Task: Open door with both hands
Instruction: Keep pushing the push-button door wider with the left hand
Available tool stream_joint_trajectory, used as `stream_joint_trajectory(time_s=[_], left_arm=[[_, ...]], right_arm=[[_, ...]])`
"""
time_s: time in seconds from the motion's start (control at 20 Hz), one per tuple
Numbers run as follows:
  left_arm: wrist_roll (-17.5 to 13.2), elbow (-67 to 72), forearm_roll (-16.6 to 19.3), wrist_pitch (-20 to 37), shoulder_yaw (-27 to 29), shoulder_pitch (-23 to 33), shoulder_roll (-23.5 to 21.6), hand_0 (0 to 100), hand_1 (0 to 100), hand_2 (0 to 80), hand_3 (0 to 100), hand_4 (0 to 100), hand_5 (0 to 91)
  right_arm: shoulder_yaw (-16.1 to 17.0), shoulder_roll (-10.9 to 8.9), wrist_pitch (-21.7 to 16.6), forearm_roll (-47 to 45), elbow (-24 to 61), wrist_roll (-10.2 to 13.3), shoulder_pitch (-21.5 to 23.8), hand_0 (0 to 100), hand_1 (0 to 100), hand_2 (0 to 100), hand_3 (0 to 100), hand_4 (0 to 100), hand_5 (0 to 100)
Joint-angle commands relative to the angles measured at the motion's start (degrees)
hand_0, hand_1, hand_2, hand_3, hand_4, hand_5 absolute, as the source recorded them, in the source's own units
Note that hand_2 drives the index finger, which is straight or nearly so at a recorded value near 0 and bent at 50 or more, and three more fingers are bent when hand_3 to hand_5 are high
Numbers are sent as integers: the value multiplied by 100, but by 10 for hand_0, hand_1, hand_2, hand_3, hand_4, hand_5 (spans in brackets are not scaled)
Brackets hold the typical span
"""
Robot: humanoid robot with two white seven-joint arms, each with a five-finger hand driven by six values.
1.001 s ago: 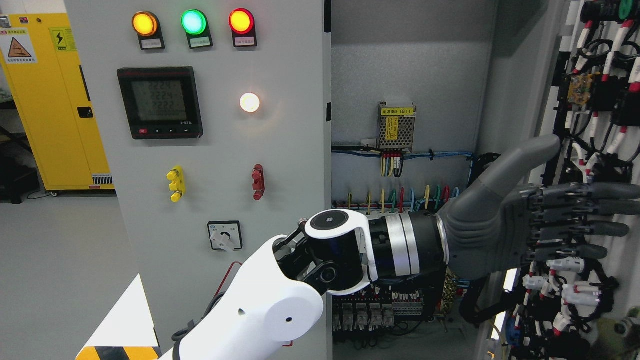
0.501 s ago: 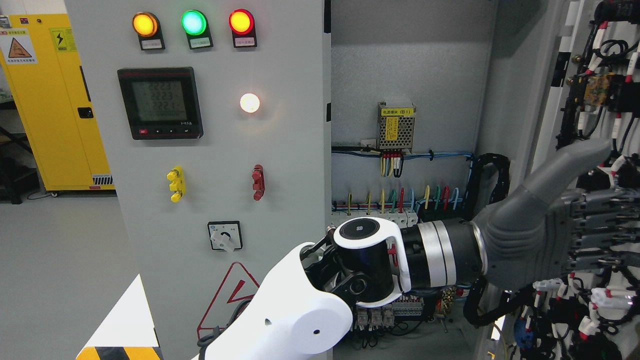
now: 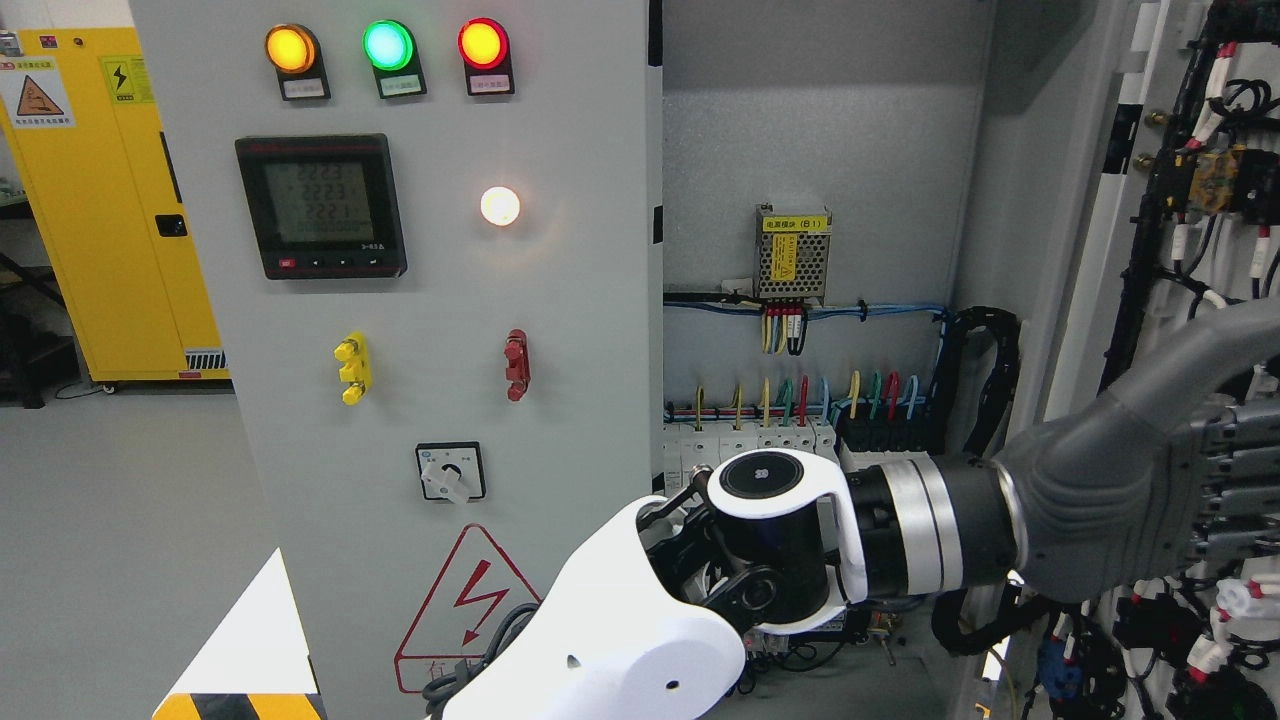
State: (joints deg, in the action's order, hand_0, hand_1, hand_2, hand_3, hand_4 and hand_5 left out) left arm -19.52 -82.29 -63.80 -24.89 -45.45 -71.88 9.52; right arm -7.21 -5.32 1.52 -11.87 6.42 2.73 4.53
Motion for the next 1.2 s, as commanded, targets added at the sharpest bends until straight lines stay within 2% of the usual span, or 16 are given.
stream_joint_trajectory(time_s=[0.0,0.6,1.15], left_arm=[[-25,309,52,80,-271,-36,129,0,7,0,0,0,0],[-166,670,16,274,-412,-352,146,0,0,0,0,0,0],[36,205,43,222,-289,-150,102,0,0,0,0,0,0]], right_arm=[[0,-13,-3,0,0,-1,31,215,68,0,0,0,0],[0,-22,-3,0,0,-1,48,215,71,0,0,0,0],[0,-22,-3,0,0,-1,84,214,72,0,0,0,0]])
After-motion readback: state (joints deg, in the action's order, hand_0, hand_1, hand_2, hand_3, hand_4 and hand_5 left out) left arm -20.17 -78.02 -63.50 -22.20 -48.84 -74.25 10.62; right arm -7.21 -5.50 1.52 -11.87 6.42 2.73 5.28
